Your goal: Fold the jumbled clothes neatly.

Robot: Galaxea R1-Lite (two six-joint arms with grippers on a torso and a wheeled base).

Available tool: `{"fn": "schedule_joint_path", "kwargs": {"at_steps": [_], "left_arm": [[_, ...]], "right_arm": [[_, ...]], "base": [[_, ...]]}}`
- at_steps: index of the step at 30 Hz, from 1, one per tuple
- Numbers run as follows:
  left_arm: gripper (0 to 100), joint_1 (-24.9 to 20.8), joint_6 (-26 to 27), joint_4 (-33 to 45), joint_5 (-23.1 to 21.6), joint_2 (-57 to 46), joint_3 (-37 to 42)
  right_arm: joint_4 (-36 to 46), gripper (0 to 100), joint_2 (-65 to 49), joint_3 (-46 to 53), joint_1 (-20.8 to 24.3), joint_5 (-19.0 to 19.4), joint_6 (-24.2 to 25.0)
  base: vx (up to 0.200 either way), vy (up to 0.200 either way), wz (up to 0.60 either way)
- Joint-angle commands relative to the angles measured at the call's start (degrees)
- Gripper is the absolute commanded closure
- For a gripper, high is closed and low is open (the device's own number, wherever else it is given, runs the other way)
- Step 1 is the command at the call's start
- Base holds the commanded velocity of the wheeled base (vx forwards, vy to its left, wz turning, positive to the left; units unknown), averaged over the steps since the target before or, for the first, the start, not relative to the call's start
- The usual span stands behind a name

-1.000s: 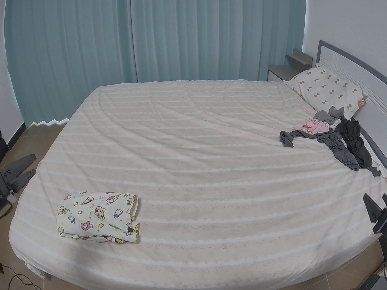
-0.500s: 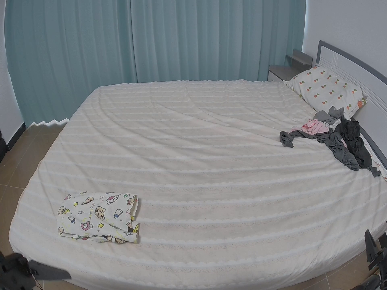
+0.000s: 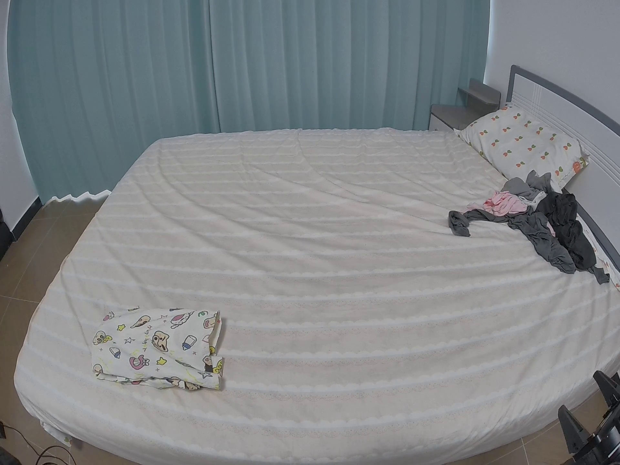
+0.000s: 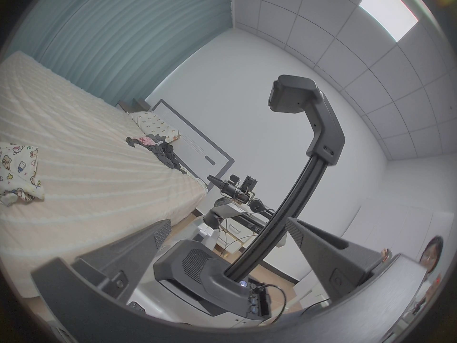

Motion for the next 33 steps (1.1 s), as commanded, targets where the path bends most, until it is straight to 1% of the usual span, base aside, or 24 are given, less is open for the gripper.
{"fn": "schedule_joint_path", "kwargs": {"at_steps": [1,2,3,4,5,6,7,8,10,12,13,14,15,16,17,18,19,21,24,26,28,30,32,33], "left_arm": [[0,0.39,1.57,-0.46,4.36,-3.94,1.74],[0,0.39,3.59,-0.46,7.43,-3.94,2.09],[0,0.30,6.41,-0.54,10.24,-3.94,2.53],[0,0.39,12.21,-0.54,14.55,-3.94,3.94],[0,0.39,14.41,-0.54,16.31,-3.94,4.46],[0,0.30,20.29,0.77,22.55,-3.85,4.73],[0,0.30,20.29,0.77,22.55,-3.85,4.73],[0,0.30,27.24,4.47,33.10,-3.85,4.73],[0,0.30,34.62,6.93,45.05,-3.85,4.64],[0,0.30,38.75,7.01,55.07,-3.85,4.82],[0,0.30,39.10,7.01,56.30,-3.85,4.82],[0,0.30,40.86,7.10,62.63,-3.94,4.82],[0,0.30,43.06,7.37,69.22,-3.94,4.82],[0,0.30,43.85,7.37,71.33,-3.94,4.82],[0,0.39,45.61,7.63,76.25,-3.94,4.82],[0,0.39,45.61,7.63,76.25,-3.94,4.82],[0,0.30,47.10,11.76,80.73,-3.94,4.82],[0,0.30,46.84,11.50,79.50,-3.94,4.73],[0,0.30,47.01,10.97,78.89,-3.94,4.82],[0,0.30,46.92,10.97,78.89,-3.94,4.82],[0,0.30,45.96,10.97,78.80,-3.94,4.82],[0,0.39,45.52,10.97,78.80,-3.94,4.82],[0,0.30,45.52,10.97,78.80,-3.94,4.82],[0,0.30,45.52,10.97,78.71,-3.94,4.82]], "right_arm": [[0.03,0,0.10,-0.19,0.12,-5.40,-0.27],[0.03,0,0.10,-0.19,0.03,-7.42,-0.54],[0.03,0,0.10,-0.19,0.12,-8.47,-0.71],[0.03,0,0.02,-0.19,0.12,-8.47,-0.98],[-0.05,0,0.02,-0.19,0.12,-8.47,-1.06],[-0.05,0,0.02,-0.11,0.12,-8.82,-1.59],[-0.05,0,0.02,-0.11,0.12,-8.82,-1.59],[-0.76,0,0.02,0.16,0.12,-9.35,-3.70],[-3.83,0,0.02,1.04,0.12,-9.18,-8.45],[-4.36,0,-0.33,1.21,0.56,-7.86,-12.23],[-4.27,0,-0.42,1.21,0.73,-7.51,-12.40],[-4.10,0,-1.74,1.21,2.32,-4.87,-12.14],[-3.04,0,-5.17,0.86,3.90,-1.88,-10.29],[-2.60,0,-5.17,0.77,3.99,-1.44,-9.24],[-1.99,0,-5.17,0.60,3.90,-0.56,-6.51],[-1.99,0,-5.17,0.60,3.90,-0.56,-6.51],[-0.93,0,-4.99,0.16,3.64,-1.53,-2.29],[0.03,0,-5.08,-0.02,3.64,-2.85,-0.54],[0.83,0,-5.08,-0.46,3.64,-5.05,-0.80],[0.65,0,-5.08,-0.37,3.64,-5.05,-0.80],[0.39,0,-5.08,-0.28,3.64,-6.19,-0.36],[-0.49,0,-5.08,-0.02,3.64,-8.74,-0.18],[-2.60,0,-5.08,1.30,3.64,-17.00,-1.41],[-2.69,0,-5.08,1.30,3.64,-17.44,-1.50]], "base": [[0.000,0.000,0.00],[0.000,0.000,0.00],[0.000,0.000,0.00],[0.000,0.000,0.00],[0.000,0.000,0.00],[0.000,0.000,0.00],[0.000,0.000,0.00],[0.000,0.000,0.00],[0.000,0.000,0.00],[0.000,0.000,0.00],[0.000,0.000,0.00],[0.000,0.000,0.00],[0.000,0.000,0.00],[0.000,0.000,0.00],[0.000,0.000,0.00],[0.000,0.000,0.00],[0.000,0.000,0.00],[0.000,0.000,0.00],[0.000,0.000,0.00],[0.000,0.000,0.00],[0.000,0.000,0.00],[0.000,0.000,0.00],[0.000,0.000,0.00],[0.000,0.000,0.00]]}}
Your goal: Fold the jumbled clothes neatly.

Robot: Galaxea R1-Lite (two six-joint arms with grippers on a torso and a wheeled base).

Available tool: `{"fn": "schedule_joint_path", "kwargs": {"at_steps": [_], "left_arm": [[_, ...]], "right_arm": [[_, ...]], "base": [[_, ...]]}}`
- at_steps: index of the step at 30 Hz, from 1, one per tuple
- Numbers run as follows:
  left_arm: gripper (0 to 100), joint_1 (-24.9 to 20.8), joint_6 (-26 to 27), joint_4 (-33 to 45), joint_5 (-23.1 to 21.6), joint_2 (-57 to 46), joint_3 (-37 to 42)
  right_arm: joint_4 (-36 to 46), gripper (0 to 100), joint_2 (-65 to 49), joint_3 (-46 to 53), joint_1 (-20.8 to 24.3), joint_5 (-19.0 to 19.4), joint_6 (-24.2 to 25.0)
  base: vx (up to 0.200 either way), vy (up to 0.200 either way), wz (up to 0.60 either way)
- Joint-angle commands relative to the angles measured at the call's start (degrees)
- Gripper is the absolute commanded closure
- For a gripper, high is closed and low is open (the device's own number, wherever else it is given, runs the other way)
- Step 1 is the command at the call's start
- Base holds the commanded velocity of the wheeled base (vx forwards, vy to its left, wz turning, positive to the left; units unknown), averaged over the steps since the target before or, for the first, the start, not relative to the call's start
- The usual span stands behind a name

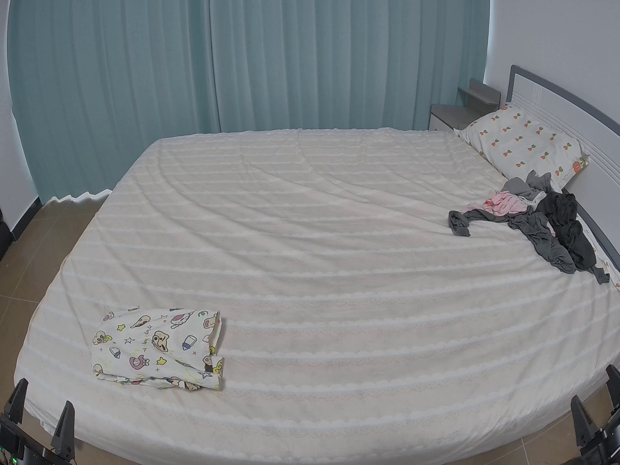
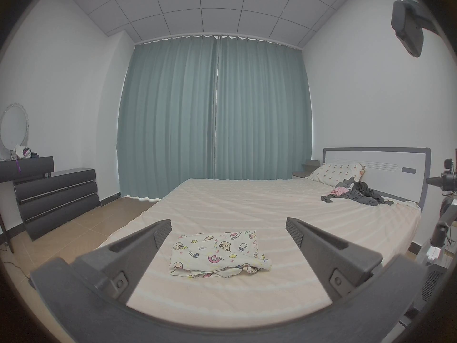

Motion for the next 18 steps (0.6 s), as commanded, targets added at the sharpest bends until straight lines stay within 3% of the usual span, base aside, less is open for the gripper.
{"fn": "schedule_joint_path", "kwargs": {"at_steps": [1,6,18], "left_arm": [[0,-0.02,0.18,0.29,-0.36,-0.55,1.01],[0,-0.02,0.01,0.29,-0.36,-0.55,1.01],[0,0.06,-0.43,0.29,-0.44,-0.55,1.01]], "right_arm": [[-1.86,0,-1.03,1.42,0.30,-6.89,-1.00],[3.24,0,-0.42,0.54,0.65,-3.19,-2.40],[2.01,0,-0.95,0.90,0.30,-2.58,-2.05]], "base": [[0.000,0.000,0.00],[0.000,0.000,0.00],[0.000,0.000,0.00]]}}
